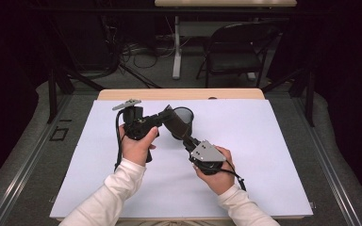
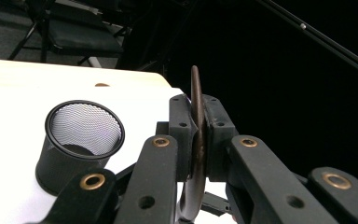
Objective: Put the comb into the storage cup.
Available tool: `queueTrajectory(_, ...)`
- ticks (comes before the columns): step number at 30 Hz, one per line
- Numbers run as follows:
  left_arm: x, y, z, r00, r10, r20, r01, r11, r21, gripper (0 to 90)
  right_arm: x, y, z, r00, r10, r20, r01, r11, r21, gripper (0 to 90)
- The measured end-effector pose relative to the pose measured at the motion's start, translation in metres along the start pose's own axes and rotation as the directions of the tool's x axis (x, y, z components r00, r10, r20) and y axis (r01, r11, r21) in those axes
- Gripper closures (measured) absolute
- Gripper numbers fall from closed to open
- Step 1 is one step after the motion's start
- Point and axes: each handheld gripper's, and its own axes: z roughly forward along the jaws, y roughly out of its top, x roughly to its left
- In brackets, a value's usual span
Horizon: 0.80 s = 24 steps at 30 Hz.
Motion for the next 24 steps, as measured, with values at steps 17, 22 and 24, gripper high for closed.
queueTrajectory(17,0.0024,0.0013,0.0042,0.9995,-0.021,0.023,0.021,0.9998,-0.001,84.7,-0.0014,-0.0006,0.0009,1.0000,0.006,-0.001,-0.006,1.000,0.008,72.3)
queueTrajectory(22,0.0044,0.0024,0.0062,0.9992,-0.028,0.027,0.028,0.9996,-0.005,84.7,-0.0023,-0.0011,0.0014,1.0000,0.005,0.005,-0.005,1.000,0.003,68.4)
queueTrajectory(24,0.0057,0.0025,0.0070,0.9993,-0.029,0.026,0.029,0.9996,-0.006,84.7,-0.0030,-0.0014,0.0017,1.0000,0.007,0.001,-0.007,1.000,0.002,66.5)
